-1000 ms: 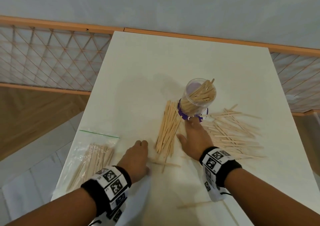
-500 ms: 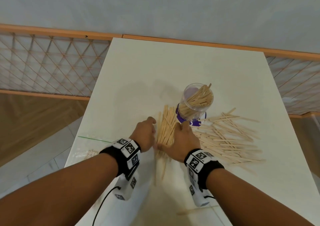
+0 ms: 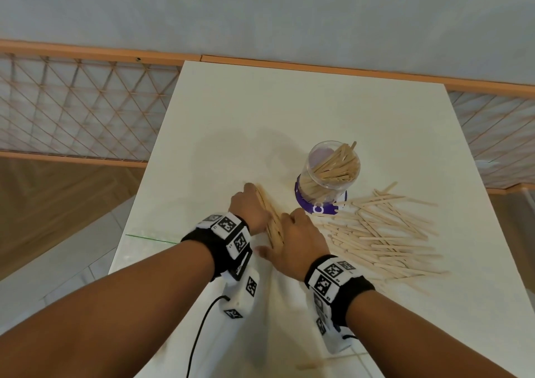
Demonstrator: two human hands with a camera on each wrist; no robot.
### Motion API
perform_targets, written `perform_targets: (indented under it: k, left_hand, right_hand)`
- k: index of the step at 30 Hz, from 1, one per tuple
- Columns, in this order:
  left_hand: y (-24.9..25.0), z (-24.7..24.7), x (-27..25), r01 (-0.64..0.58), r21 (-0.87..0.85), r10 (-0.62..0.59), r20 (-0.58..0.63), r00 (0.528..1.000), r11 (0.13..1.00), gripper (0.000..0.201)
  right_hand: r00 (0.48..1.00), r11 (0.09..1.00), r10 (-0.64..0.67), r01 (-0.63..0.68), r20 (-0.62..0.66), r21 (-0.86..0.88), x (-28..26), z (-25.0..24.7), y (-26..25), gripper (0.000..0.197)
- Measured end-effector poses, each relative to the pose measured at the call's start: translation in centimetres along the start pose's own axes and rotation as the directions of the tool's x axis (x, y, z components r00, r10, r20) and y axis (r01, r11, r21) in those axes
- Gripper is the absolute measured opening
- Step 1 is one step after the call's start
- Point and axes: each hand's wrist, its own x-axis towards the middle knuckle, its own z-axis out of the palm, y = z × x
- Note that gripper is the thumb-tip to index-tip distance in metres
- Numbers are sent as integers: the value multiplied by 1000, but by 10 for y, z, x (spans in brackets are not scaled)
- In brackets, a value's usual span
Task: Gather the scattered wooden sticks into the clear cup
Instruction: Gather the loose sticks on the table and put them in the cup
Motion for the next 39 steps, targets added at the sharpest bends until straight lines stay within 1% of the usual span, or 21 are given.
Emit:
perform_targets:
  k: [2,4,6,7,8,9,12,16,18,21,25,27,29,31,35,39]
  left_hand:
    - [2,2,-3,16,-29,-16,0,1000,999,58]
    - [1,0,-3,29,-31,-32,-85,996,999,68]
    - [-4,-6,1,24,17,-21,-187,982,1000,77]
    - [-7,-9,4,10,61,2,-202,979,998,77]
    - [-9,-11,6,-10,97,29,-192,981,995,73]
    - [-11,-11,7,-36,109,55,-170,984,993,65]
    - [-13,-5,4,-116,67,123,-113,986,991,43]
    - [-14,6,-6,-131,-23,128,-105,986,991,34]
    - [-19,7,-9,-132,-67,123,-113,986,989,34]
    - [-26,5,-16,-133,-136,117,-116,986,982,42]
    - [-32,6,-24,-98,-285,56,-152,987,954,49]
    - [-32,7,-27,-110,-286,67,-156,985,952,50]
    - [-32,7,-29,-137,-257,111,-115,987,957,52]
    - [-33,4,-29,-160,-238,143,-90,986,958,53]
    - [-31,0,-31,-222,-254,183,-168,969,941,47]
    - [-28,5,-34,-252,-269,197,-217,956,930,42]
  right_hand:
    - [1000,1000,-15,15,-10,-9,1,1,-6,52]
    - [999,999,-37,37,-18,10,4,0,-8,36]
    - [999,998,-53,53,-6,24,6,-2,-5,27]
    - [998,998,-57,57,1,33,7,-3,-4,24]
    - [998,998,-59,58,11,38,7,-4,-4,22]
    - [998,997,-61,60,21,37,8,-6,-3,22]
    - [995,997,-74,73,61,20,12,-9,-5,27]
    - [992,998,-65,65,110,5,20,-13,-8,34]
    - [990,998,-58,61,128,-16,23,-13,-11,35]
    - [990,997,-52,60,133,-58,23,-11,-14,35]
    - [993,986,-56,72,107,-149,22,-6,-18,32]
    - [994,980,-72,86,79,-181,21,-4,-19,28]
    - [994,974,-97,103,41,-203,20,-2,-18,25]
    - [992,970,-120,124,33,-210,19,-2,-15,25]
    - [983,958,-176,181,45,-223,20,-4,-13,23]
    - [980,966,-193,199,50,-167,21,-6,-10,21]
